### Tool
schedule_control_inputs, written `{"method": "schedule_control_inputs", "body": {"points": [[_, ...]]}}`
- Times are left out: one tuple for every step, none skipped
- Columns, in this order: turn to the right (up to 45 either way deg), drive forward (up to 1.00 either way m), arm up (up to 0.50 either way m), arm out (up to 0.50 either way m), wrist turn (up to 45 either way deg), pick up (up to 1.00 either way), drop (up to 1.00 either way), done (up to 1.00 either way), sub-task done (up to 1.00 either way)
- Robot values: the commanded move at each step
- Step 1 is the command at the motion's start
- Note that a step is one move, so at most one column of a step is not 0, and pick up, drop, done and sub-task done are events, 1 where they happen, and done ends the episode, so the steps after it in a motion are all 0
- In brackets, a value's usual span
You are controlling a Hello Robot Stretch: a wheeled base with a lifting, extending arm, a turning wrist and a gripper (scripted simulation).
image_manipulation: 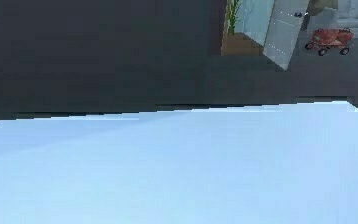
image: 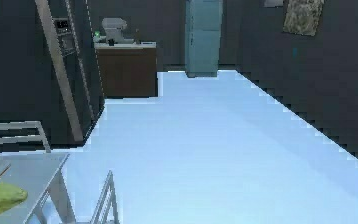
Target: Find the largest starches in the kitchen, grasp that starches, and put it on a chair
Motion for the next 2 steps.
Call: {"method": "schedule_control_inputs", "body": {"points": [[0.0, 0.4, 0.0, 0.0, 0.0, 0.0, 0.0, 0.0, 0.0], [45.0, 0.0, 0.0, 0.0, 0.0, 0.0, 0.0, 0.0, 0.0]]}}
